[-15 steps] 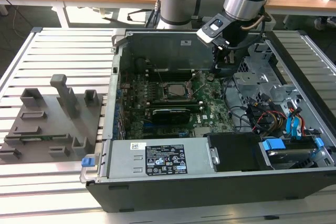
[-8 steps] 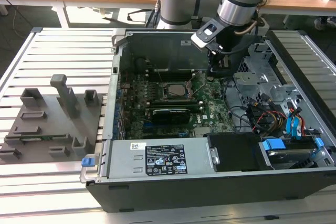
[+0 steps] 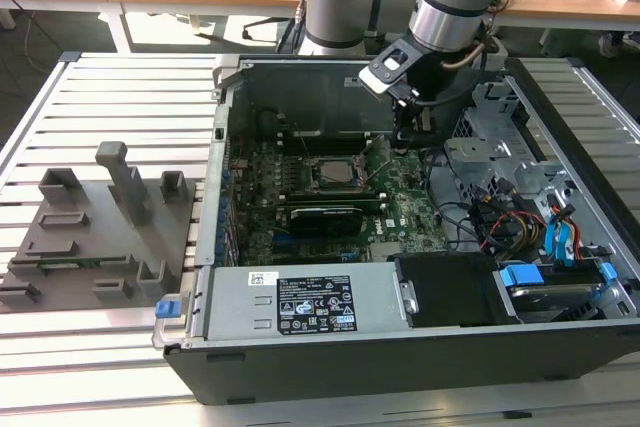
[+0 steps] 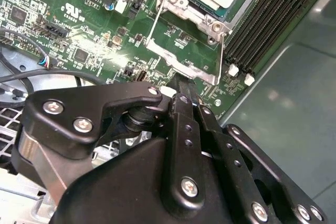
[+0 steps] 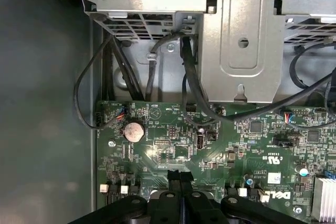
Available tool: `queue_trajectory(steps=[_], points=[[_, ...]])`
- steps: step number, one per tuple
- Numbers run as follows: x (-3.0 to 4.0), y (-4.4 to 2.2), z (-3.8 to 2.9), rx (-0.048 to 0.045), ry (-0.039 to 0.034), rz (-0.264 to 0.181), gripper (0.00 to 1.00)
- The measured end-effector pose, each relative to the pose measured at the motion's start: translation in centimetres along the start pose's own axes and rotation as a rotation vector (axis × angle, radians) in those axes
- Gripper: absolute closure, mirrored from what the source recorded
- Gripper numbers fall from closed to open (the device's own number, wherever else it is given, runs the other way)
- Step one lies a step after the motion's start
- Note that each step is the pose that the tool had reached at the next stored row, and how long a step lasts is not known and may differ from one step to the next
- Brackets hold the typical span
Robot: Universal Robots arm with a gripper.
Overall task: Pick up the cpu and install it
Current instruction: 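Close the cpu cover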
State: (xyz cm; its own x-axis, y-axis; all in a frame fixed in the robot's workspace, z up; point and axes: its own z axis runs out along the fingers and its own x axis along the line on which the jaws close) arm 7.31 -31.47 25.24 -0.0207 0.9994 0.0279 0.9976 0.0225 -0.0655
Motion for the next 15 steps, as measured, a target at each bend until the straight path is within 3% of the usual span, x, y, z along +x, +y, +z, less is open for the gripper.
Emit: queue_trajectory(steps=[5, 15], points=[[0.01, -0.82, 0.13, 0.0, -0.0009, 0.0, 0.89], [0.02, -1.29, 0.19, 0.0, -0.0009, 0.0, 0.89]])
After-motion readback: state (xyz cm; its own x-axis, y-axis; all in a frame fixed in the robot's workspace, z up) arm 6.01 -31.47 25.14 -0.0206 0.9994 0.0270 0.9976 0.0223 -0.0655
